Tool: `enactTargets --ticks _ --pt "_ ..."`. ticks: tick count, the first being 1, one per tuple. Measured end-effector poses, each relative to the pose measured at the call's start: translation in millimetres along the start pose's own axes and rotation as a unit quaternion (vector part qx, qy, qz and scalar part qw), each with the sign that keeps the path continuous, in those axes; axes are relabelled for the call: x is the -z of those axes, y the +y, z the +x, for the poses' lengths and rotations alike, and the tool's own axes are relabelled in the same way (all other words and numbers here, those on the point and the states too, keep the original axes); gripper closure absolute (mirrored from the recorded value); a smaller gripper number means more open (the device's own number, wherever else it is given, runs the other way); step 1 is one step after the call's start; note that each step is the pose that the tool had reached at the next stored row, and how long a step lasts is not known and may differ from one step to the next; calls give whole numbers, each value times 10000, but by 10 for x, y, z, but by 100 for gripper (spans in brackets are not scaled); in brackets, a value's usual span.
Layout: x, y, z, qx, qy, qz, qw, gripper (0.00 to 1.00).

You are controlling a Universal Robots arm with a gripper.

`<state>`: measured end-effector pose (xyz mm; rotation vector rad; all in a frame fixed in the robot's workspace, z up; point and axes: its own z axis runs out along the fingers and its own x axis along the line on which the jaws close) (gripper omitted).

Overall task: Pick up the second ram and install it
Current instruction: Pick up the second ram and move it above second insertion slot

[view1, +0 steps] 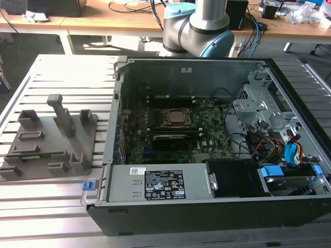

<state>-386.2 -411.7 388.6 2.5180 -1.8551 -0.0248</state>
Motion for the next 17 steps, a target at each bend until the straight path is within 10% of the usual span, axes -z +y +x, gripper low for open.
enactTargets --ticks 8,17 --pt "0 0 0 501 10 -2 9987 89" --pt "0 0 0 1236 26 -5 9923 89"
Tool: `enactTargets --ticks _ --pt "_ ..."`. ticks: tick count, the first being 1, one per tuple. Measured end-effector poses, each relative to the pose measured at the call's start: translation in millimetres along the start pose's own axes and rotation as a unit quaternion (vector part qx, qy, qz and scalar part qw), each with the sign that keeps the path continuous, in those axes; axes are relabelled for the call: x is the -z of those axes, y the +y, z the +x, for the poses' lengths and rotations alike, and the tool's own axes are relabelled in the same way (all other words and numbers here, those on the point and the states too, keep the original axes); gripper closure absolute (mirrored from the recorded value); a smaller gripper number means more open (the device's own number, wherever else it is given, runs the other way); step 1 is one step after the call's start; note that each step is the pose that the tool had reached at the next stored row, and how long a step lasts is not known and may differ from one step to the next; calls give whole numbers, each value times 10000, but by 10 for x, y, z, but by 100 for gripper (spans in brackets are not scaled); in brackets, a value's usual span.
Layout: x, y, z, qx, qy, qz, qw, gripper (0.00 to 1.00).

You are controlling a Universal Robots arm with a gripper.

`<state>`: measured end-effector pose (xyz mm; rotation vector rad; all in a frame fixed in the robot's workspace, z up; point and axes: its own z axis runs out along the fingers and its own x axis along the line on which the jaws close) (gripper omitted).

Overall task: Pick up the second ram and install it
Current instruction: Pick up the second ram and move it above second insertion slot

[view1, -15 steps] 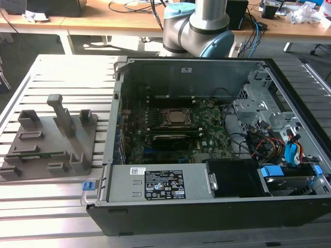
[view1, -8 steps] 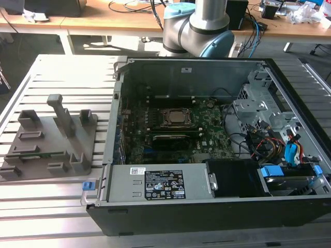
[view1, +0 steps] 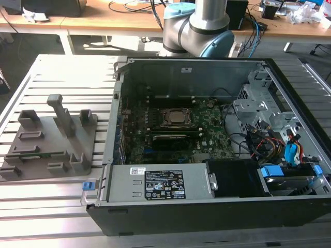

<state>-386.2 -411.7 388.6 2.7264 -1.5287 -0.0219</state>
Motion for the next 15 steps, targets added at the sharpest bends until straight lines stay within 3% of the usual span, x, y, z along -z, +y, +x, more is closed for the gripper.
enactTargets --ticks 7,12,15 --pt "0 0 0 411 8 -2 9992 89" --pt "0 -1 -1 808 16 -4 9967 89" --pt "-1 -1 -2 810 17 -4 9967 89"
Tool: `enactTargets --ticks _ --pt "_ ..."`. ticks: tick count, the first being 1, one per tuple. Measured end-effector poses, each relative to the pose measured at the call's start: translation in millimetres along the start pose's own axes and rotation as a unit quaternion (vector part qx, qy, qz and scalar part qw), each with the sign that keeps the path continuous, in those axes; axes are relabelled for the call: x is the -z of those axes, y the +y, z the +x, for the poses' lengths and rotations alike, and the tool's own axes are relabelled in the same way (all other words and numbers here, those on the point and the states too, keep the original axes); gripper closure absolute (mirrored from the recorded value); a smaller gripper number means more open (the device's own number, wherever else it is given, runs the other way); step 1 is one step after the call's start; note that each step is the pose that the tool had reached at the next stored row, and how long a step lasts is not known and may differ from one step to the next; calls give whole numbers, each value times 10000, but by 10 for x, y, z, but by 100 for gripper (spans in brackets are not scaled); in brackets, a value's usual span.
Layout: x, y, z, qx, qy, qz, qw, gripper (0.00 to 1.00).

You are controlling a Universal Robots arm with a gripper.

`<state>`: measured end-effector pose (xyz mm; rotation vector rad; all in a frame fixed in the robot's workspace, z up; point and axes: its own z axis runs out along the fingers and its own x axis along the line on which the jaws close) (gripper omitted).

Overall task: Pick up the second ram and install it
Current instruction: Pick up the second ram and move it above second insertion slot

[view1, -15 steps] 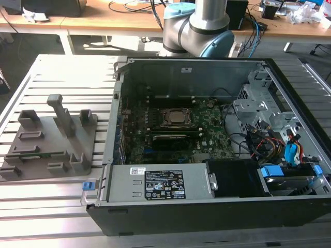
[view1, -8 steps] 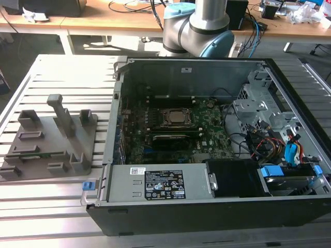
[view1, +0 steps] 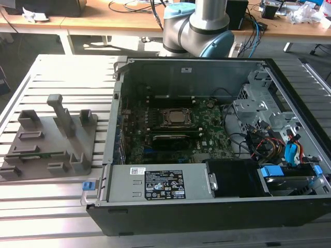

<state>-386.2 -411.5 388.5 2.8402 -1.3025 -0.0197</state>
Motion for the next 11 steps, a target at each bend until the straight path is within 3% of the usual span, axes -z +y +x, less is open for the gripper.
enactTargets --ticks 3,6,8,11 --pt "-6 0 -1 -329 -7 1 9995 89" --pt "-9 0 0 -708 -15 3 9975 89" --pt "-11 0 0 -1060 -22 6 9944 89" --pt "-10 0 0 -1535 -32 7 9881 89"
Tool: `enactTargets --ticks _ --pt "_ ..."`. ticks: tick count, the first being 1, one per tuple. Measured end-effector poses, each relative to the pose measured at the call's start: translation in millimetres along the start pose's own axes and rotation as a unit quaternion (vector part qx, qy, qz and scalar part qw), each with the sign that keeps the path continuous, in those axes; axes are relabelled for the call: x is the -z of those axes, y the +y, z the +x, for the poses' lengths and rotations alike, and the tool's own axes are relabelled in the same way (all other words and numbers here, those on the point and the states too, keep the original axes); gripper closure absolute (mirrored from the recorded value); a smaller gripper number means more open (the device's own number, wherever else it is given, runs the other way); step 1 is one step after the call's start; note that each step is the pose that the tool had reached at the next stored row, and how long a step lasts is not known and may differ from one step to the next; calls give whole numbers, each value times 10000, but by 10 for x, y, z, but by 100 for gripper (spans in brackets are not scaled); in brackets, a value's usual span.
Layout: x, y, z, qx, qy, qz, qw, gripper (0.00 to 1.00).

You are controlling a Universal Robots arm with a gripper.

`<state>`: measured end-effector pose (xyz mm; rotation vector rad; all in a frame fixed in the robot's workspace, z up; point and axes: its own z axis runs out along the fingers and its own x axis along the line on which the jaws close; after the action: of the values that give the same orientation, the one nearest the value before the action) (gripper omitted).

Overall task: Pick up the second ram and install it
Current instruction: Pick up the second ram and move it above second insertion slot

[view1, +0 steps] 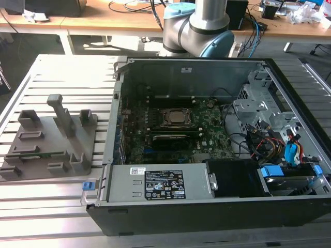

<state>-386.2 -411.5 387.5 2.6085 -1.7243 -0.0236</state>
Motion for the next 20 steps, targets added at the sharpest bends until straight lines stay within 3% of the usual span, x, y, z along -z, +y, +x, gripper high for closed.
enactTargets --ticks 5,10,11,14,16,17,20 --pt "0 0 0 -493 -10 2 9988 89" --pt "0 0 0 -986 -20 4 9951 89" --pt "0 0 0 -1095 -22 5 9940 89" --pt "0 0 0 -1608 -33 7 9870 89" --pt "-1 0 0 -1932 -40 8 9811 89" --pt "-1 0 0 -1961 -40 9 9806 89" --pt "0 0 0 -1964 -38 8 9805 89"
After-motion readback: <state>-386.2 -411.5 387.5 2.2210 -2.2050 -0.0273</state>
